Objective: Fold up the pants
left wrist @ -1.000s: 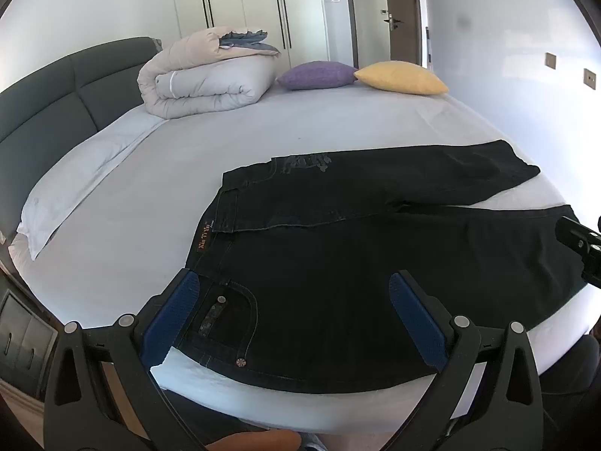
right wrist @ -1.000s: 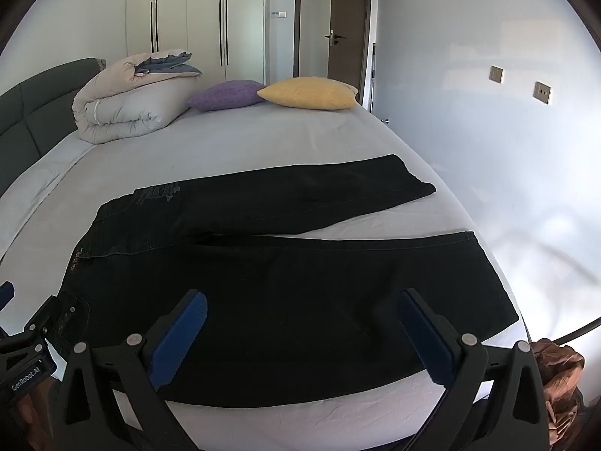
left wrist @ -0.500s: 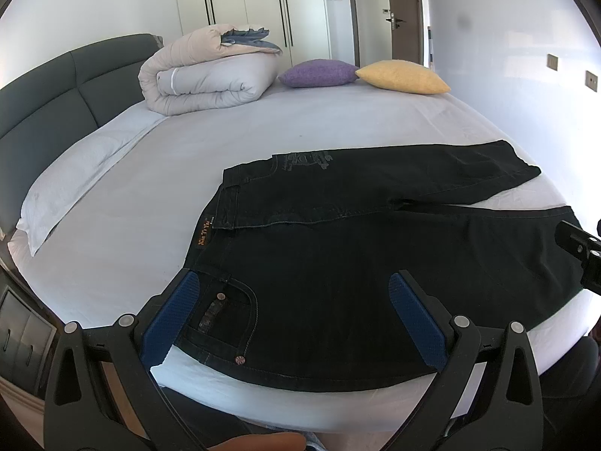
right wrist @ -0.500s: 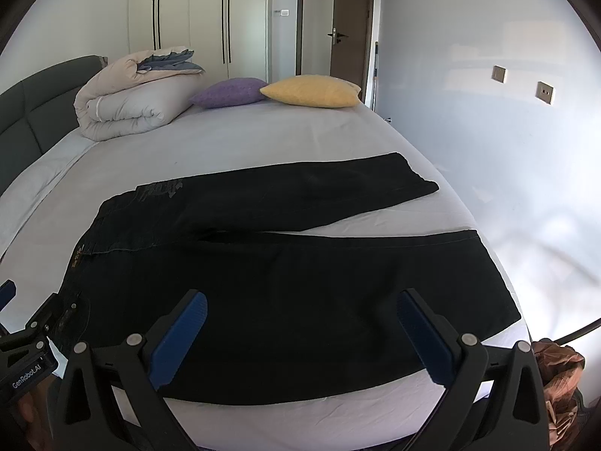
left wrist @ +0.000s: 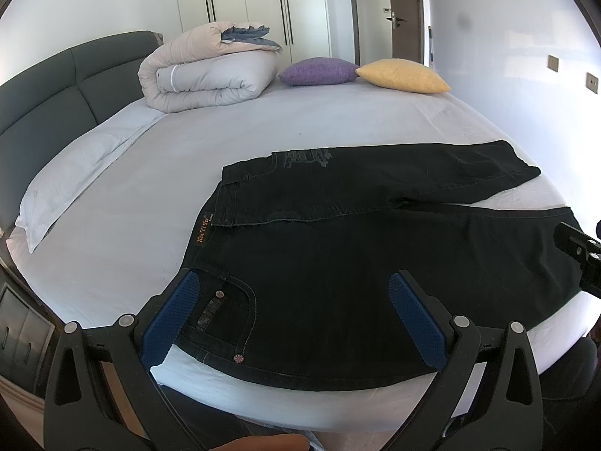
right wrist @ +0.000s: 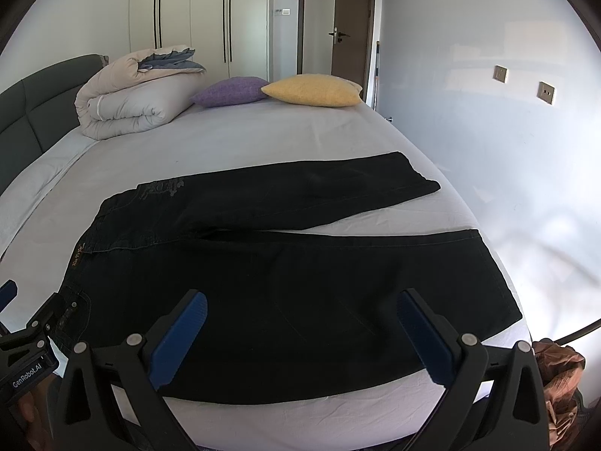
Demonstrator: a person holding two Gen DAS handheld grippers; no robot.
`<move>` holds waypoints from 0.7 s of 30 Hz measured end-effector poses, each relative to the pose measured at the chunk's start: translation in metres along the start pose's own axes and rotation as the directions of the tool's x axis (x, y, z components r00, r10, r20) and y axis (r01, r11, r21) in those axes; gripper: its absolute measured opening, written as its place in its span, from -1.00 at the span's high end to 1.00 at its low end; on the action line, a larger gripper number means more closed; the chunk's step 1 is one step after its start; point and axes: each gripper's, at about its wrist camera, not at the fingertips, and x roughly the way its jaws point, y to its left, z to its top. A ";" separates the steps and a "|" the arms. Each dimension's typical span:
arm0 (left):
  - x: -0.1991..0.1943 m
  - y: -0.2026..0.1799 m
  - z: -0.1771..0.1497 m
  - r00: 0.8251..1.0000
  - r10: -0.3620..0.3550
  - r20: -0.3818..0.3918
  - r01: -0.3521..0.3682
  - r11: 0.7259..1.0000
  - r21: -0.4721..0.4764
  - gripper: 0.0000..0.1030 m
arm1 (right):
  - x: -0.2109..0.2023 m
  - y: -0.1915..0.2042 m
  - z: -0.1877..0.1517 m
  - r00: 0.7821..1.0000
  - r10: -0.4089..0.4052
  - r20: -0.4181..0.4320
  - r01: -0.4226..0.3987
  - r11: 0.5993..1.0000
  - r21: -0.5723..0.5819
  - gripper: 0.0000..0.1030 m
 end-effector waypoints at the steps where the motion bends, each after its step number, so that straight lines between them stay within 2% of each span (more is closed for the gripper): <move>1: 0.000 0.000 0.000 1.000 0.000 -0.001 0.000 1.000 0.000 -1.00 | 0.000 0.000 0.000 1.000 0.000 -0.001 0.000 1.000 0.000 -1.00; 21: 0.002 0.001 0.000 1.000 -0.001 -0.005 0.001 1.000 -0.003 -1.00 | 0.001 -0.001 -0.001 1.000 0.010 -0.010 -0.010 1.000 -0.004 -1.00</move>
